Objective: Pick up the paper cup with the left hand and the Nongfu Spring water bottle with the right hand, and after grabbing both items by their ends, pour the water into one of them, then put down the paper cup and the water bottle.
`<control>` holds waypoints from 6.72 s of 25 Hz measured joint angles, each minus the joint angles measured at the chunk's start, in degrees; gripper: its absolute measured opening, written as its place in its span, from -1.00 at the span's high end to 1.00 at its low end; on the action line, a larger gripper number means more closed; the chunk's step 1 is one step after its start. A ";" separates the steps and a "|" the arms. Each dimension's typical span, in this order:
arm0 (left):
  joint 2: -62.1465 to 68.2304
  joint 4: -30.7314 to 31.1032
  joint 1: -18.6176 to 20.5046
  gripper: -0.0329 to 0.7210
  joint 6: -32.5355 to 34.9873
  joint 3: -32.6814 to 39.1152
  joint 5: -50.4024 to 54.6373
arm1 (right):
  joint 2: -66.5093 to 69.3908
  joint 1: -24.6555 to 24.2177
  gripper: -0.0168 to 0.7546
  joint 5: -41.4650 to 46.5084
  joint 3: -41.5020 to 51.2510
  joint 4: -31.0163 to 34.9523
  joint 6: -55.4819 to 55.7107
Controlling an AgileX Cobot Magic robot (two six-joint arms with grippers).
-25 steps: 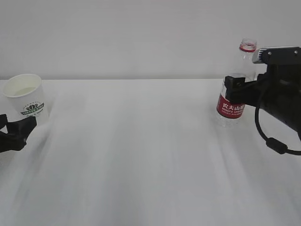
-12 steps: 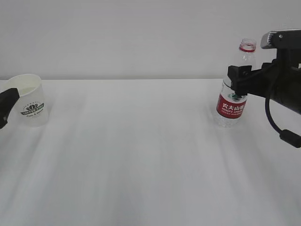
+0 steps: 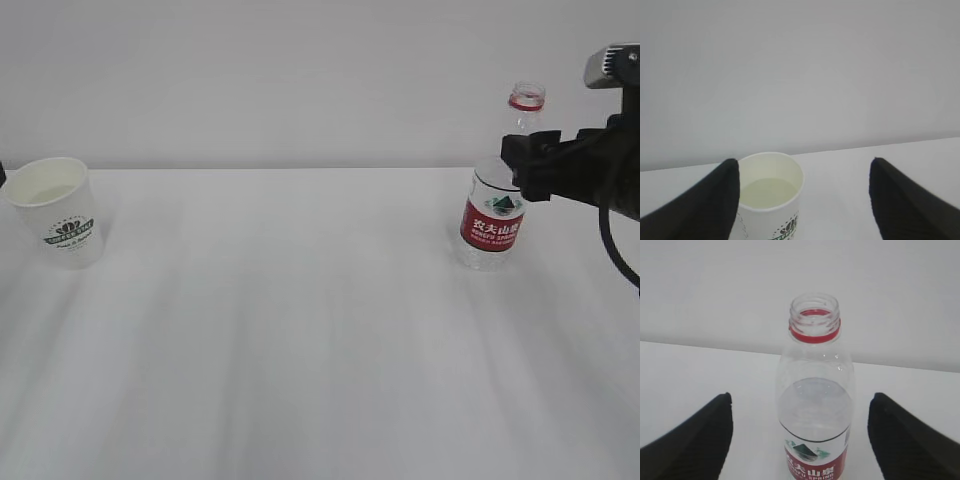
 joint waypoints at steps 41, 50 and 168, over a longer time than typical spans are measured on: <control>-41.88 7.70 -14.58 -0.62 -9.26 -8.64 53.97 | -33.83 0.00 -0.59 28.24 7.62 -0.10 0.12; -42.80 7.39 -21.84 -0.62 -9.35 -13.28 68.83 | -41.54 0.00 -0.59 37.37 7.70 -0.10 0.12; -72.41 -10.95 -3.12 -0.32 2.02 -14.33 113.36 | -83.84 -4.62 -0.58 88.95 7.03 -10.12 7.55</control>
